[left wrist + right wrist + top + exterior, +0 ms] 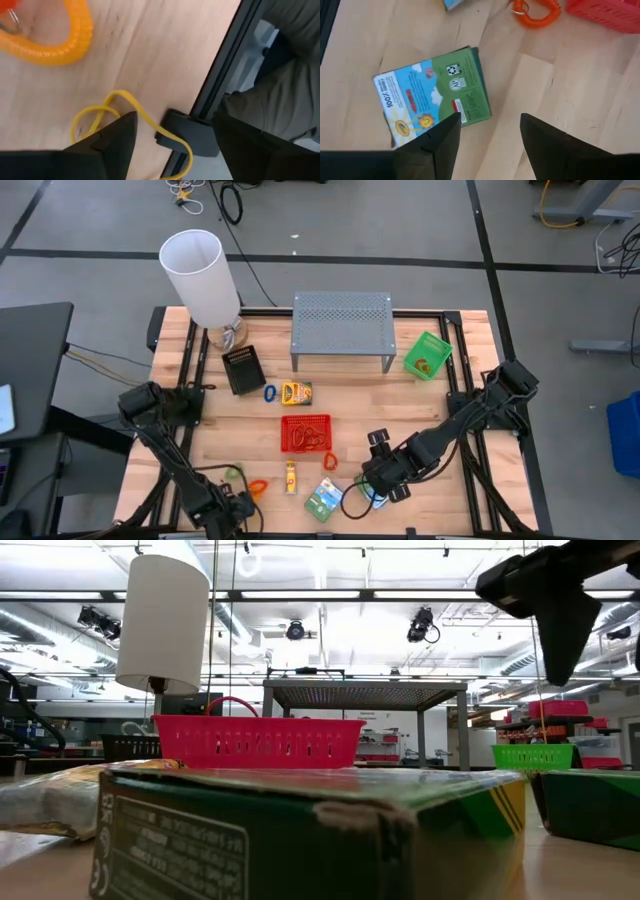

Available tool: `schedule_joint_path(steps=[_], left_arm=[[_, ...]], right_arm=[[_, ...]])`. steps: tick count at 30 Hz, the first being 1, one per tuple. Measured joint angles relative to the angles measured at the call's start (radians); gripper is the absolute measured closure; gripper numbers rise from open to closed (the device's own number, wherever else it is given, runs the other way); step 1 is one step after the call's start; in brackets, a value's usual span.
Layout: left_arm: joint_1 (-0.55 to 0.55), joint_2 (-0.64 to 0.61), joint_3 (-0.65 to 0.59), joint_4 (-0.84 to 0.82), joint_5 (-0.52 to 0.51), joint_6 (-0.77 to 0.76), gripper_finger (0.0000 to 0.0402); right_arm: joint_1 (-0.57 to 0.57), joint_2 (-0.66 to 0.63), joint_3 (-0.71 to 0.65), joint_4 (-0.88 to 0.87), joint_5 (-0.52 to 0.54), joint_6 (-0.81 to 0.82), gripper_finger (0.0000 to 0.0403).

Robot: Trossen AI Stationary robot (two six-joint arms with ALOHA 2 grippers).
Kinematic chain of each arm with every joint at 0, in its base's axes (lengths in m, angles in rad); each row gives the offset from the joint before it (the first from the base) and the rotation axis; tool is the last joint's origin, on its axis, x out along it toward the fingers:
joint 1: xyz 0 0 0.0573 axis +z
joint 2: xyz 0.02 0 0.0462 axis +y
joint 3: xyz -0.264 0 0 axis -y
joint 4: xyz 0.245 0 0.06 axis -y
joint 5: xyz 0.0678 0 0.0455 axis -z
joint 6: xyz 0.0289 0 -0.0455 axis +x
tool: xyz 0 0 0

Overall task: Pick & Place Office Desk Supplies
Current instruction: Put the yellow rubber band into the red bin

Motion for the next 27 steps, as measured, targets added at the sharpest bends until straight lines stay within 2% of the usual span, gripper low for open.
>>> schedule_joint_path(steps=[4, 8, 17, 24, 27], left_arm=[[-0.002, 0.003, 0.0, -0.021, -0.008, -0.019, 0.0165], [-0.003, 0.003, -0.001, -0.033, -0.034, -0.02, 0.0215], [-0.001, 0.005, -0.004, -0.062, -0.124, -0.019, 0.0384], [-0.003, 0.006, -0.003, -0.06, -0.164, 0.001, 0.0397], [-0.021, 0.012, 0.013, -0.066, -0.263, 0.067, 0.0398]], right_arm=[[0.011, 0.0, 0.0, 0.002, 0.027, 0.001, 0.019], [0.013, 0.0, 0.0, 0.016, 0.028, 0.001, 0.019], [0.012, 0.0, 0.0, 0.053, 0.045, -0.008, 0.019], [0.013, 0.0, 0.0, 0.075, 0.045, -0.01, 0.019], [0.012, 0.0, 0.0, 0.093, 0.045, -0.01, 0.019]])
